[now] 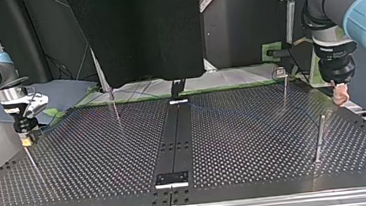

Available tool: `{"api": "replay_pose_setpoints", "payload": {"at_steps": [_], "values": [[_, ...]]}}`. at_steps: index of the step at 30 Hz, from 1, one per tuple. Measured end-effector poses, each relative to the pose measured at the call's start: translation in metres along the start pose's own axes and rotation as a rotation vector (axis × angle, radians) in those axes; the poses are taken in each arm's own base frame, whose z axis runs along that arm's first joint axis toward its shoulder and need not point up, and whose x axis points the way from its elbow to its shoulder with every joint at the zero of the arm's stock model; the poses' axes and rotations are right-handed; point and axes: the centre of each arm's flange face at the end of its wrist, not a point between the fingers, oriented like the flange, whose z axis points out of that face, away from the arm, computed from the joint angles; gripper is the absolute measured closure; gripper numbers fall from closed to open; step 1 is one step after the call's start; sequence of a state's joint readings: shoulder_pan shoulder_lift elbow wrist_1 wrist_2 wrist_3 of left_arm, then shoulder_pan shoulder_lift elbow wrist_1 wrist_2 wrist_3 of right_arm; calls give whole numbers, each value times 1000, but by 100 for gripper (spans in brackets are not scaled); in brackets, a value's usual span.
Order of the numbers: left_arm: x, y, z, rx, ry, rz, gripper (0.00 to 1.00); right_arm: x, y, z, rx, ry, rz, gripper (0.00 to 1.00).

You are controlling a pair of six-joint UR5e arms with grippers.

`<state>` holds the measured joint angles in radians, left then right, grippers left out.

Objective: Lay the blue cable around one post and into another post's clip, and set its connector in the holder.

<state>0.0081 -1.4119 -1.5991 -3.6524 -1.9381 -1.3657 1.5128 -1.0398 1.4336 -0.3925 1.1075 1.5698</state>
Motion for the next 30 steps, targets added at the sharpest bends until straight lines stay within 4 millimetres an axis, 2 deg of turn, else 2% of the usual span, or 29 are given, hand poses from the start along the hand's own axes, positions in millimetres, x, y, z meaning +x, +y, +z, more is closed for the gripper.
{"api": "replay_pose_setpoints", "payload": {"at_steps": [30], "values": [[2, -2, 2, 8, -5, 1, 2, -1, 1, -1, -2, -4, 2, 2]]}}
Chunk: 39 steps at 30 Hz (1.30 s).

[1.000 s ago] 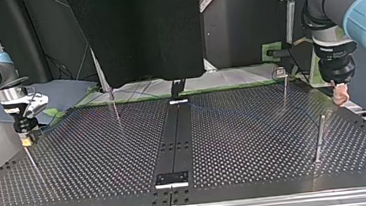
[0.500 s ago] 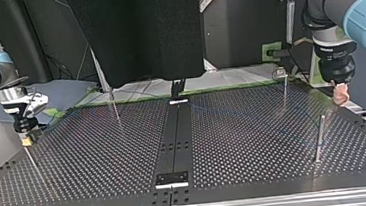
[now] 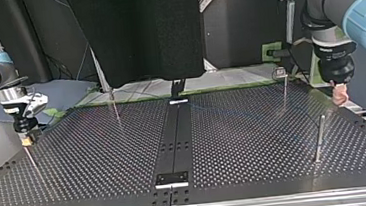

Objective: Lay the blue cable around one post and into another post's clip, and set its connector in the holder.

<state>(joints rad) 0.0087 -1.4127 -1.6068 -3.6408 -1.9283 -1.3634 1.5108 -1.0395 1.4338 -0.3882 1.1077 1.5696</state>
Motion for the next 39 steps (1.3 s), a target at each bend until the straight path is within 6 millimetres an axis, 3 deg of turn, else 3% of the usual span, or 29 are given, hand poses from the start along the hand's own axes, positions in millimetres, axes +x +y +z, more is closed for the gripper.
{"api": "replay_pose_setpoints", "payload": {"at_steps": [11, 21, 26, 32, 39], "values": [[27, -38, 5, 136, -30, 19, 2, 1, -1, 1, 2, 3, -2, 2], [80, -110, 10, 354, -3, -25, 2, 1, -2, 1, 1, 5, 1, 2], [101, -135, 4, 441, 10, -46, 2, 1, -2, 1, 1, 5, 3, 2], [140, -173, 1, 547, 61, -64, 2, 1, -2, 1, 1, 3, 5, 2], [198, -206, -3, 557, 143, -73, 2, 1, -2, 0, 1, 0, 13, 2]]}}
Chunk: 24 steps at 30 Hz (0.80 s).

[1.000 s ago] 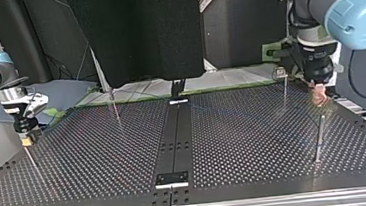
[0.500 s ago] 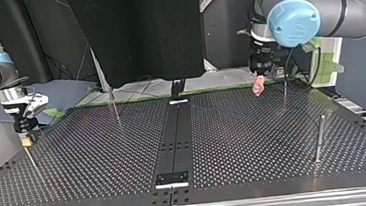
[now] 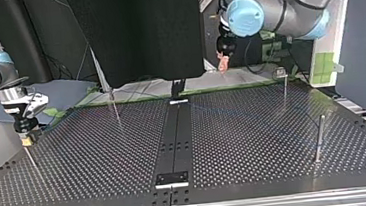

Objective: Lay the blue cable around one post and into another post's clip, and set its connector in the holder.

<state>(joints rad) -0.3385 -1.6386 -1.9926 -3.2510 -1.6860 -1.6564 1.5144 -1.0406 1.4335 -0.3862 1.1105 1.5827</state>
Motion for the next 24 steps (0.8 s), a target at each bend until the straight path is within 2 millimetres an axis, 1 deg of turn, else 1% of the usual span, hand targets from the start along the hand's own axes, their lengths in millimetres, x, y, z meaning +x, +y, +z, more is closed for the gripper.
{"api": "replay_pose_setpoints", "payload": {"at_steps": [2, 6, 12, 15, 24], "values": [[15, -5, 4, -5, 17, -6, 2, 0, 0, 0, 0, 0, 4, 2], [51, -16, 10, -18, 58, 2, 2, 0, 0, 0, 0, 0, 9, 2], [101, -30, 13, -21, 111, 49, 2, 2, 2, -1, -3, 2, 12, 2], [119, -38, 15, -15, 123, 74, 2, 3, 5, -1, -7, 4, 15, 2], [153, -67, 23, 41, 123, 132, 2, 10, 8, -1, -11, 14, 13, 2]]}}
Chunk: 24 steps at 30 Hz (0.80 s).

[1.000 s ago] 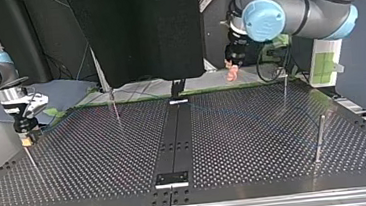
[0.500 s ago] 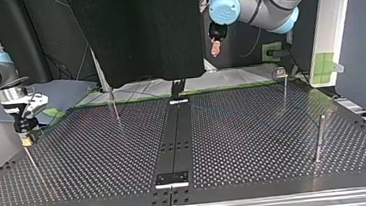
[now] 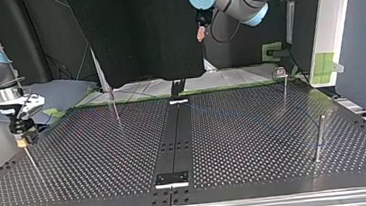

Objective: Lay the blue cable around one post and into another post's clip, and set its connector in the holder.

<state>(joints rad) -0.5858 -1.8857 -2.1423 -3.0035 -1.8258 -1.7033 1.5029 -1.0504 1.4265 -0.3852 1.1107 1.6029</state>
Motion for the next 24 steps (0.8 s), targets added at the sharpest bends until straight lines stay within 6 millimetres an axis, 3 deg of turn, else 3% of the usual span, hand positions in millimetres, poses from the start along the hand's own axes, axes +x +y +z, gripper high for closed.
{"api": "replay_pose_setpoints", "payload": {"at_steps": [15, 24], "values": [[57, -55, 18, 109, -10, 91, 2, 5, 1, 1, -1, 8, 28, 2], [86, -64, 40, 120, -11, 101, 2, 5, 1, 1, -6, 8, 33, 2]]}}
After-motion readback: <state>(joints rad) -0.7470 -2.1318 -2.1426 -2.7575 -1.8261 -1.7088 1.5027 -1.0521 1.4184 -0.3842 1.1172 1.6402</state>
